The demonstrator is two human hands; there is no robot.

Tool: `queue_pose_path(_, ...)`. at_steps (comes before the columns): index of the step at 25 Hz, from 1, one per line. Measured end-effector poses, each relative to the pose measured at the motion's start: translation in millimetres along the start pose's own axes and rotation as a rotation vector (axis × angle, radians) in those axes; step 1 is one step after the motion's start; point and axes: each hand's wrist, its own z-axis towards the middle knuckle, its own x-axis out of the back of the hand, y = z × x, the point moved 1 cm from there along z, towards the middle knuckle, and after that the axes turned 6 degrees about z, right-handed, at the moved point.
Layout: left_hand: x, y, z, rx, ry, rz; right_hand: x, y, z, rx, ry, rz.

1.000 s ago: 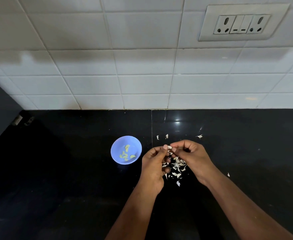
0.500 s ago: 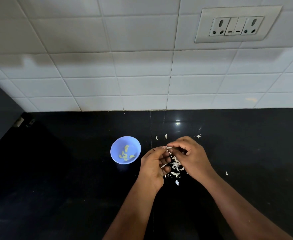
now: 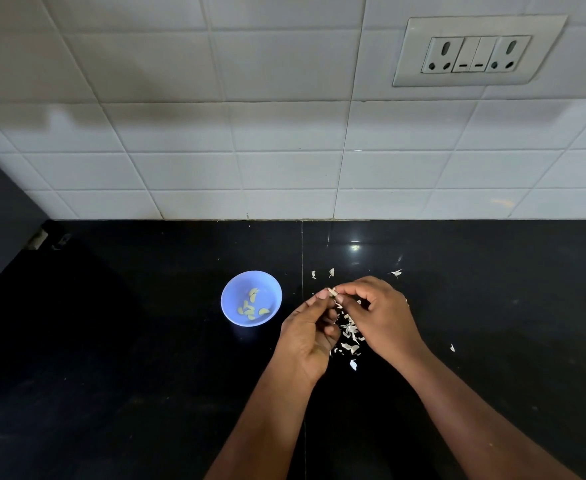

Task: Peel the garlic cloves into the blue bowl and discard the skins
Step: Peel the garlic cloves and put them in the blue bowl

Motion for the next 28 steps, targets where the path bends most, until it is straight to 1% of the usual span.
queue_pose_path(3,0.6,1.6,0.4,-0.002,0.012,-0.004,-7.5,0.5,-2.1,-0.125,0.012,0.195)
queue_pose_path(5,1.3,3.0,-0.2,-0.034,0.033,0.051,-13.4,-0.3,-3.1,-0.255,0.023,0.412)
queue_pose_path(7,1.5,4.1,-1.3,-0.08,0.069,0.171,-18.9,-3.1,-4.3,-0.361,0.06,0.581)
queue_pose_path(9,1.1,3.9,-2.0,-0.123,0.114,0.309,-23.4,-4.3,-5.5,-0.432,0.102,0.661)
queue_pose_path(12,5.1,2.7,-1.4,-0.164,0.167,0.425,-24.5,-1.8,-3.3,-0.532,0.167,0.827)
queue_pose_path(13,8.2,1.8,-0.8,-0.184,0.178,0.474,-23.2,-0.9,-1.8,-0.543,0.172,0.847)
queue_pose_path(16,11.8,0.4,-3.3,-0.248,0.159,0.677,-15.5,-4.7,-1.7,-0.47,0.116,0.764)
queue_pose_path(18,11.3,1.3,-3.6,-0.286,0.168,0.737,-11.5,-7.2,-3.4,-0.439,0.106,0.717)
queue_pose_path(22,8.6,7.2,-3.2,-0.335,0.142,0.723,-6.6,-1.7,-4.4,-0.432,0.091,0.667)
queue_pose_path(26,4.2,11.5,-5.5,-0.433,0.07,0.682,-3.9,1.0,-4.8,-0.411,-0.02,0.564)
queue_pose_path(28,2.2,11.9,-5.8,-0.453,0.063,0.694,-3.6,-0.3,-5.8,-0.396,-0.058,0.559)
